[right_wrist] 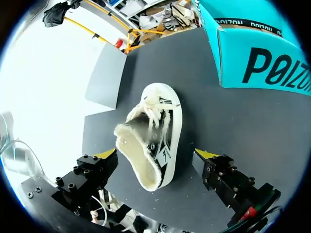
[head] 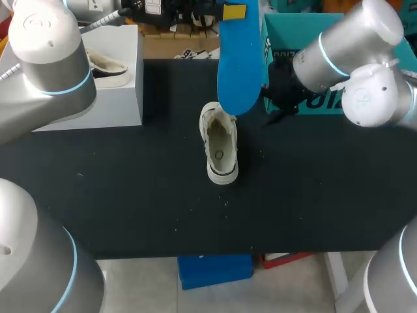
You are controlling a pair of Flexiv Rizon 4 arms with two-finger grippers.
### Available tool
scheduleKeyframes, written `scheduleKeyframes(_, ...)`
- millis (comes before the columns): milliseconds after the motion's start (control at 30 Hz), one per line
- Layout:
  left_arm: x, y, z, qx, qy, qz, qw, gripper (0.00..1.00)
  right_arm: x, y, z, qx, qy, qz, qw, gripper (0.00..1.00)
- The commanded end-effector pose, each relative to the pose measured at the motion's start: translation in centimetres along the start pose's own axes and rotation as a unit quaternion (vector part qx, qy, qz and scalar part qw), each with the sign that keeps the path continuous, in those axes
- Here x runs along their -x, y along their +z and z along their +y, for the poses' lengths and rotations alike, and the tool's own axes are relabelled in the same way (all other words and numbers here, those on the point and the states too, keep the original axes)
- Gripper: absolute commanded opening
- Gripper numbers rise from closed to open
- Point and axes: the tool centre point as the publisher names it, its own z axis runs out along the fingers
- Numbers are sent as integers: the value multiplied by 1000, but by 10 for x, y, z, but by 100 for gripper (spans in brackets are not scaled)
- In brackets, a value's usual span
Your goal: Take the shoe out of the shoebox, open the shoe tongue, remove and reinsert the insole, then place the shoe into the shoebox
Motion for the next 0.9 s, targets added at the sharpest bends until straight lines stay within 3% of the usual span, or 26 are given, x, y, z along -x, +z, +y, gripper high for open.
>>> scheduleKeyframes(33, 0, 2, 0, 0, 0, -2, 1000, 0, 5, -9, -9, 40, 0, 67, 997, 100)
scheduleKeyframes(367, 0, 2, 0, 0, 0, -2, 1000, 0, 5, -9, -9, 40, 0, 67, 997, 100)
scheduleKeyframes(400, 0, 2, 0, 0, 0, -2, 1000, 0, 8, -10, -10, 37, 15, 105, 994, 100)
scheduleKeyframes(433, 0, 2, 0, 0, 0, -2, 1000, 0, 9, -13, -12, 34, 34, 153, 987, 100)
scheduleKeyframes(500, 0, 2, 0, 0, 0, -2, 1000, 0, 8, -19, -12, 29, 63, 272, 960, 100)
scheduleKeyframes(533, 0, 2, 0, 0, 0, -2, 1000, 0, 7, -22, -11, 28, 70, 300, 951, 100)
scheduleKeyframes(900, 0, 2, 0, 0, 0, -2, 1000, 0, 8, -35, -2, 23, 94, 454, 886, 100)
